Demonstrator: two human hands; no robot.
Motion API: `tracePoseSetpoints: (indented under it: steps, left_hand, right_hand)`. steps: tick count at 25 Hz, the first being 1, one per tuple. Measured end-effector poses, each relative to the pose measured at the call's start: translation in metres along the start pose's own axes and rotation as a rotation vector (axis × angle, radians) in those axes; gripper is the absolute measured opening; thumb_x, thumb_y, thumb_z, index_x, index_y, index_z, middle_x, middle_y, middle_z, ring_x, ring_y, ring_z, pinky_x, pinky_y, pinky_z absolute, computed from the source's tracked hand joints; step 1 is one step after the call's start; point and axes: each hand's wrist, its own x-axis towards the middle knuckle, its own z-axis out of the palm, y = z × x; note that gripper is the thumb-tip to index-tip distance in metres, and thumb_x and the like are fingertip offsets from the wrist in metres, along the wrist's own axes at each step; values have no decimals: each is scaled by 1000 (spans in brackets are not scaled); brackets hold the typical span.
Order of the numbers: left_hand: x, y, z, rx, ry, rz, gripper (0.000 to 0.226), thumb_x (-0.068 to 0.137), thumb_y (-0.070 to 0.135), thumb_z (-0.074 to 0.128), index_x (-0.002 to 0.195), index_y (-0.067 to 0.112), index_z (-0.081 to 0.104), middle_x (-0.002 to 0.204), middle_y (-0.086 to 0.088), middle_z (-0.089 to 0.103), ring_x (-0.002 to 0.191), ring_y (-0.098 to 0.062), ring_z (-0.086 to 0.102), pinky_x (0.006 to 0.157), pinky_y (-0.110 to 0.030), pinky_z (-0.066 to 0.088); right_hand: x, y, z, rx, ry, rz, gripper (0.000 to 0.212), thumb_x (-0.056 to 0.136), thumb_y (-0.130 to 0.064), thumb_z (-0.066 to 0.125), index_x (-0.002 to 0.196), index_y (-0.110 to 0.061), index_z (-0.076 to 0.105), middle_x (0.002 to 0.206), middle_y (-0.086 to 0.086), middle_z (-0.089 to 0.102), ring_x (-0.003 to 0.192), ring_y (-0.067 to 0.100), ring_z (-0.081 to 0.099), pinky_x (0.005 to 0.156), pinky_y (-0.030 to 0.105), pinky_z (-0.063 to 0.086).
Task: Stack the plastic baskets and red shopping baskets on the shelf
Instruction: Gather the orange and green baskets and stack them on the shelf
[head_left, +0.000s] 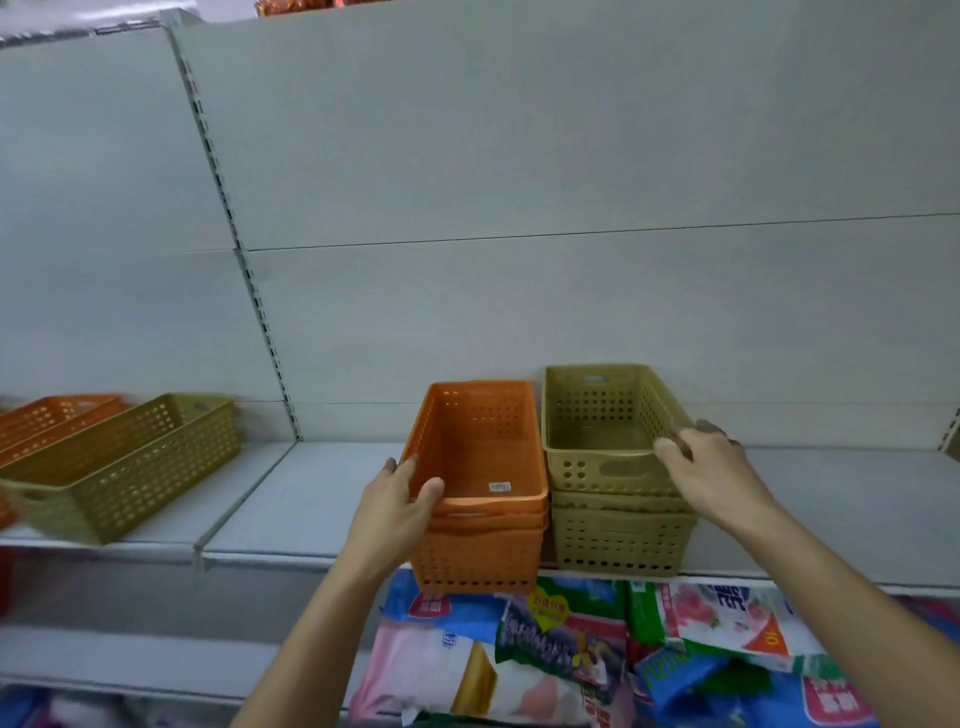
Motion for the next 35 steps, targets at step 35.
tracePoseSetpoints:
  steps: [35]
  left_hand:
    - [-130,-391,-333,127,325,16,40,95,33,54,133,22,54,130,7,61,122,-11,54,102,-31,42]
  right_hand:
    - [-240,-456,365,273,-91,-616,32,90,-23,55,122,-24,60,125,-3,60,117,20,54,92,34,43]
